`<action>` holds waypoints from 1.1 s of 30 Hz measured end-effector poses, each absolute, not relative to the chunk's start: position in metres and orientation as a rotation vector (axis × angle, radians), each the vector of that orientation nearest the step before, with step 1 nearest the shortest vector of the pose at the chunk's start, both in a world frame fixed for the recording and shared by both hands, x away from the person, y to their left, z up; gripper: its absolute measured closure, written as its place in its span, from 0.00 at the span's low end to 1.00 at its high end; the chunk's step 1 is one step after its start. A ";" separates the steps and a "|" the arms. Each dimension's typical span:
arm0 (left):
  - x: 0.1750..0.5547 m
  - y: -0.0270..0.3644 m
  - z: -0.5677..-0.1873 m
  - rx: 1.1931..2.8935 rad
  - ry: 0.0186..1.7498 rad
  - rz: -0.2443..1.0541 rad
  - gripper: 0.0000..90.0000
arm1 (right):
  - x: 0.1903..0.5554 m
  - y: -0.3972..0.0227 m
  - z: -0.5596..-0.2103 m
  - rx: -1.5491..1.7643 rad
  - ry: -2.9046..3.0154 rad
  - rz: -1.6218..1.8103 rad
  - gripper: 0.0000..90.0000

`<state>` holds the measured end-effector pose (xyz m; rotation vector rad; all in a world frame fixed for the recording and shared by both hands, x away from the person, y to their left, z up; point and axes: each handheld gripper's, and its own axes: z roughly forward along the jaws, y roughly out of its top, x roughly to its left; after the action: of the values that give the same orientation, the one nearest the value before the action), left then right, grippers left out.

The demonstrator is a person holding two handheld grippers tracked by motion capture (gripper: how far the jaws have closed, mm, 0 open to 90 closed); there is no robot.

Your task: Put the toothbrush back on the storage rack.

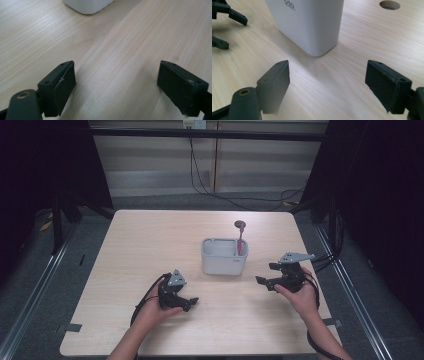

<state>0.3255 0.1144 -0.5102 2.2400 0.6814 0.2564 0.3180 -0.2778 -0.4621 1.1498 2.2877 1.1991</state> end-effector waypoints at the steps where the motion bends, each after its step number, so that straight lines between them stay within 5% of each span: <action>1: 0.325 0.114 -0.510 2.242 0.682 0.258 0.16 | 0.318 -0.278 -0.463 1.152 2.291 1.194 0.21; 33: 0.325 0.114 -0.510 2.240 0.682 0.257 0.16 | 0.303 -0.291 -0.494 1.130 2.440 1.093 0.18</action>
<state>0.3254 0.1144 -0.5101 2.2402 0.6818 0.2572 0.3032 -0.2905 -0.4941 1.1298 2.4403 1.0935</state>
